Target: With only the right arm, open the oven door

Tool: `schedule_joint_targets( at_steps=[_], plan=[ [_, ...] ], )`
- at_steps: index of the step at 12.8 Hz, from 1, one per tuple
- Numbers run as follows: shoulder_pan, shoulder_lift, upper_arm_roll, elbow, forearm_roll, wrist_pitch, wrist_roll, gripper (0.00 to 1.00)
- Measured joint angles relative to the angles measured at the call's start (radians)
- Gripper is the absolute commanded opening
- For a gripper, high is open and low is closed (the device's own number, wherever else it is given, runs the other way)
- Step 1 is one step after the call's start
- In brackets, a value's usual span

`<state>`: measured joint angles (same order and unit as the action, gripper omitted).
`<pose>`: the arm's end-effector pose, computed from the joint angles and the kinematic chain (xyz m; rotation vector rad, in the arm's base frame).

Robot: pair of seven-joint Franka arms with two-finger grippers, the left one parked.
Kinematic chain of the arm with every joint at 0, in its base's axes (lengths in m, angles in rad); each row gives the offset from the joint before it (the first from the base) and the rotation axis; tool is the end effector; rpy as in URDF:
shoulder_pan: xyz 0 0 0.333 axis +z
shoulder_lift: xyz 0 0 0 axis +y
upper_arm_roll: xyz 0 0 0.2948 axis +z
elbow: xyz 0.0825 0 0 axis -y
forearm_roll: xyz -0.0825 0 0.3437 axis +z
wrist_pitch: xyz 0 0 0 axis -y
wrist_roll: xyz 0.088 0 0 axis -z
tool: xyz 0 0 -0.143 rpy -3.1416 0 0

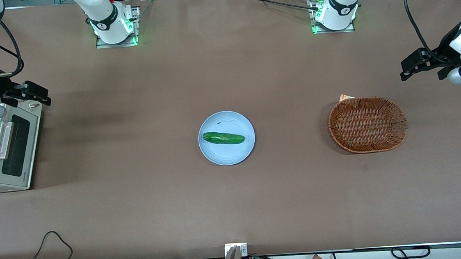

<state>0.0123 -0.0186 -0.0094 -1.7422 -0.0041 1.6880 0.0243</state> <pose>0.5121 0.0009 0.5125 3.1365 -0.0327 -0.0558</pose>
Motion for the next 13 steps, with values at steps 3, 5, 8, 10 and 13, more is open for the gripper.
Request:
schedule_joint_targets(
  at_steps=[3,5,8,10,13],
  plan=[
    [0.000,0.001,0.000,0.000,0.000,-0.002,0.000,0.99],
    [0.000,0.001,0.000,0.000,0.000,-0.008,0.000,0.99],
    [-0.001,0.001,0.000,0.000,0.000,-0.012,0.000,0.99],
    [-0.001,0.001,-0.001,0.000,0.000,-0.014,0.000,0.88],
    [-0.002,0.003,-0.001,0.000,0.000,-0.015,0.000,0.09]
  ],
)
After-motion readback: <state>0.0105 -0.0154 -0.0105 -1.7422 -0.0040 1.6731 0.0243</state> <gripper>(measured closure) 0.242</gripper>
